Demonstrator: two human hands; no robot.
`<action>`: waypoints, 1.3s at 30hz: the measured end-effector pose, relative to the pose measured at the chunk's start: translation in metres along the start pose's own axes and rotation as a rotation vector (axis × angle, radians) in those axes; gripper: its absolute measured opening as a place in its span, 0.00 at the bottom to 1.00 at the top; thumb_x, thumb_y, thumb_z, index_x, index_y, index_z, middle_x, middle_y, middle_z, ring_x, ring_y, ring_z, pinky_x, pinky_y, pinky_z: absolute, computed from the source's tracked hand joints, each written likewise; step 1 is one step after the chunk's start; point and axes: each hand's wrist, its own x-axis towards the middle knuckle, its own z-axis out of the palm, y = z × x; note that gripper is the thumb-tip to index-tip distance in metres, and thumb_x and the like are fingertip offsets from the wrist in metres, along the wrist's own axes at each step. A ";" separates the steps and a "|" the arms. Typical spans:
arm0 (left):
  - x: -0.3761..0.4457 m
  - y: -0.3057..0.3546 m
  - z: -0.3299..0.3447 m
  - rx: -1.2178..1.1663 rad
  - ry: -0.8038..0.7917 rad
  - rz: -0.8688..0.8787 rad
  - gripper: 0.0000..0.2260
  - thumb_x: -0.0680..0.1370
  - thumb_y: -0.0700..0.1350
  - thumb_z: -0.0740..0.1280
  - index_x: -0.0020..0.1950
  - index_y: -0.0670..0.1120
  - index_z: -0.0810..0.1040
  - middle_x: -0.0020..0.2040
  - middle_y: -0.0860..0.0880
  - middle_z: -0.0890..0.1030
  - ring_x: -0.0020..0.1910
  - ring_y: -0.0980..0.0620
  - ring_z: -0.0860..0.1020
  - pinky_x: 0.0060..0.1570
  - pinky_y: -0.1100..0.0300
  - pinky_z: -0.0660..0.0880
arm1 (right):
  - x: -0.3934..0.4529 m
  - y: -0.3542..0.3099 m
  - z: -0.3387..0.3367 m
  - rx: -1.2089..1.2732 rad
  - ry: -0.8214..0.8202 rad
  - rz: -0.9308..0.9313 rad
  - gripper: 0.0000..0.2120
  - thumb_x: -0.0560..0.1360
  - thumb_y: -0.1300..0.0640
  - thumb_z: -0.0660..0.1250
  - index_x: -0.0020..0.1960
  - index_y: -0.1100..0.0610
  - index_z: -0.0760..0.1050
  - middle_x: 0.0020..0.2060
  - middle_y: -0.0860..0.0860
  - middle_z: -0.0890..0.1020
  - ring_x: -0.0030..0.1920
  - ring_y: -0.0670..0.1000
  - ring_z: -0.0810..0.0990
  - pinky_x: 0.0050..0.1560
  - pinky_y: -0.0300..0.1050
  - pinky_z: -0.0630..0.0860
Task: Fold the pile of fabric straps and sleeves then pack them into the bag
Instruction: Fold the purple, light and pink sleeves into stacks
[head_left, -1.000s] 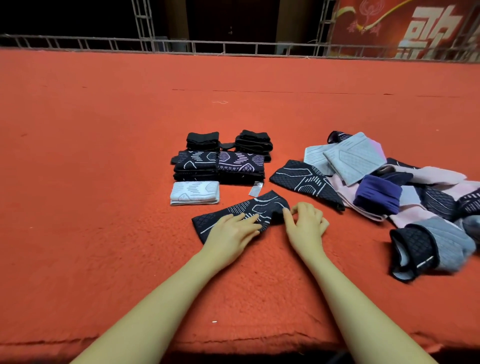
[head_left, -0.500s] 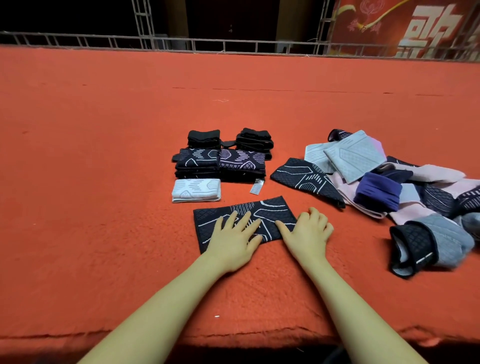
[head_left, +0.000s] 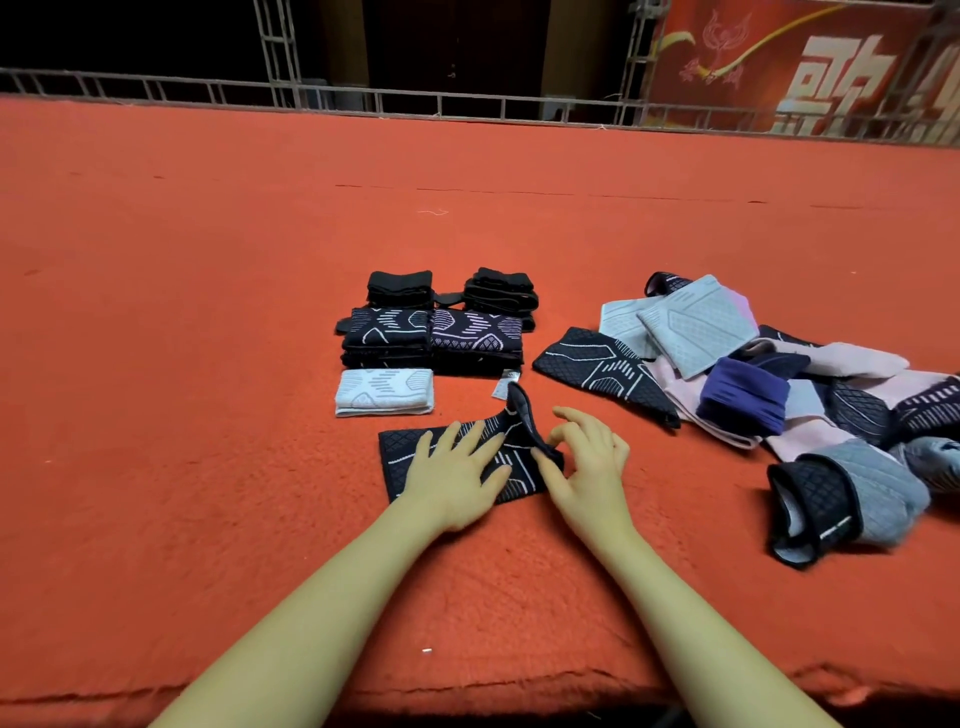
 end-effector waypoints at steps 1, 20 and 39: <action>-0.003 -0.006 0.000 0.021 0.024 -0.012 0.24 0.82 0.59 0.46 0.78 0.57 0.50 0.79 0.52 0.49 0.77 0.48 0.46 0.74 0.47 0.42 | 0.002 -0.004 0.003 0.017 -0.024 -0.016 0.06 0.70 0.52 0.66 0.43 0.53 0.72 0.58 0.50 0.78 0.61 0.47 0.71 0.53 0.39 0.55; -0.040 -0.038 0.018 -0.081 0.367 -0.372 0.23 0.81 0.54 0.55 0.76 0.56 0.58 0.73 0.45 0.65 0.72 0.42 0.60 0.66 0.49 0.53 | 0.008 -0.032 0.028 -0.218 -0.624 -0.119 0.30 0.74 0.41 0.44 0.73 0.50 0.64 0.69 0.43 0.69 0.73 0.45 0.60 0.73 0.51 0.44; 0.001 -0.060 -0.001 -0.114 0.874 0.212 0.24 0.68 0.36 0.56 0.64 0.46 0.70 0.50 0.46 0.80 0.46 0.49 0.73 0.42 0.58 0.65 | 0.002 -0.034 0.036 -0.263 -0.405 -0.084 0.25 0.75 0.43 0.53 0.65 0.52 0.76 0.66 0.51 0.75 0.65 0.60 0.73 0.63 0.50 0.51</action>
